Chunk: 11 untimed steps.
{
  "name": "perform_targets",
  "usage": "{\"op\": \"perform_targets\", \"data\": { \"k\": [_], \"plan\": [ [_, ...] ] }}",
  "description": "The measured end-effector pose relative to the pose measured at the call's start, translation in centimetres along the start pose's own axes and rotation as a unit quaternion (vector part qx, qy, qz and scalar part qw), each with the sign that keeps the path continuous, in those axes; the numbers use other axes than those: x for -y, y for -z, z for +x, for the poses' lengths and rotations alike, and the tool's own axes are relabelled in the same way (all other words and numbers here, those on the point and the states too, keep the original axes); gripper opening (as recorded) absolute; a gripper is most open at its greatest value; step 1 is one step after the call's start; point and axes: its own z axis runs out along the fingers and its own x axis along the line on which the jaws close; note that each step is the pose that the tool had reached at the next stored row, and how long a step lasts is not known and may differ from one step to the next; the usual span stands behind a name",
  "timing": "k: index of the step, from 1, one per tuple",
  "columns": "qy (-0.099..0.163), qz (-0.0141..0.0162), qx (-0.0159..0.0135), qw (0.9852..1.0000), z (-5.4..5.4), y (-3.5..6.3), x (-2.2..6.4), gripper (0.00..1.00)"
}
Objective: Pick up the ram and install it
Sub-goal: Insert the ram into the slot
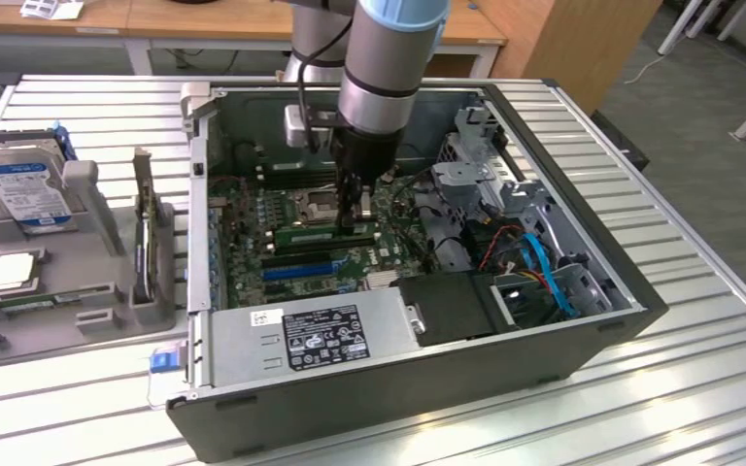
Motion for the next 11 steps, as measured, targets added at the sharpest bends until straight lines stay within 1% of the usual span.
{"op": "perform_targets", "data": {
  "k": [3, 11],
  "plan": [
    [0.000, -0.0002, -0.0005, 1.0000, 0.02, -0.09, 0.00, 0.13],
    [0.000, 0.0000, -0.0002, 1.0000, 0.00, -0.13, 0.01, 0.13]
  ]
}}
